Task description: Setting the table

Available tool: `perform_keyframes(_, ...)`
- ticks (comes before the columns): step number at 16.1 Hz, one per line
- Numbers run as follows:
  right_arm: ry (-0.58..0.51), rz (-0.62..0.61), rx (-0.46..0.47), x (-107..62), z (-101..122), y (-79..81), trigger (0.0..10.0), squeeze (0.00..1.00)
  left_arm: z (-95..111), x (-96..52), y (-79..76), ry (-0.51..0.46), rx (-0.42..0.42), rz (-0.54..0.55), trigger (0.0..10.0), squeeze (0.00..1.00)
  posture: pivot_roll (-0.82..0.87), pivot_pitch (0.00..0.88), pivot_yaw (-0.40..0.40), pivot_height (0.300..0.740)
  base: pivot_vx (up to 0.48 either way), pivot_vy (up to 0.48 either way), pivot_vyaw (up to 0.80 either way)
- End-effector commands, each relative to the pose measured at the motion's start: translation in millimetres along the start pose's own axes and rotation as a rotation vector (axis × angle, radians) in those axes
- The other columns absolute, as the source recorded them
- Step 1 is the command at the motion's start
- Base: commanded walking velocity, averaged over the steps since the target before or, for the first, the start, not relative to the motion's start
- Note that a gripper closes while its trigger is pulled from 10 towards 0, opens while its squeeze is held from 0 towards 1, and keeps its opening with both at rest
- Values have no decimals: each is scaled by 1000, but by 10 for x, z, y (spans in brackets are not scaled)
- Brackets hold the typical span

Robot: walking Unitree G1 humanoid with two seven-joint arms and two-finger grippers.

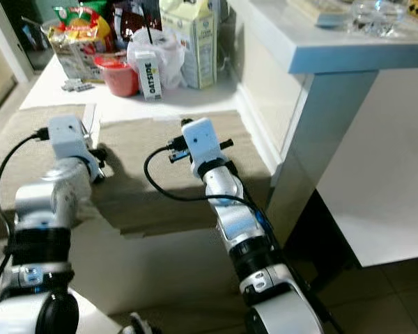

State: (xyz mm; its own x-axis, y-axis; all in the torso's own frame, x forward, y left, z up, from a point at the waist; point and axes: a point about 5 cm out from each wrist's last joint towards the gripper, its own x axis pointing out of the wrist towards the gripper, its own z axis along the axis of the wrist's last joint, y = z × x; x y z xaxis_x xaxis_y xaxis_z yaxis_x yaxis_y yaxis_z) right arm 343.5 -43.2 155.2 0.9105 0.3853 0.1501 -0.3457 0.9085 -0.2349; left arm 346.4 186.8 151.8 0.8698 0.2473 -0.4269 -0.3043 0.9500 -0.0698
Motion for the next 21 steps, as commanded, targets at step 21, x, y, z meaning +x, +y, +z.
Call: perform_keyframes(21, 32, -10, -14, -23, -24, -49, 10000, 0, 747, -405, -305, -489, 216, -96, 0, 0, 64, 41, 19, 727, 0, 0, 0)
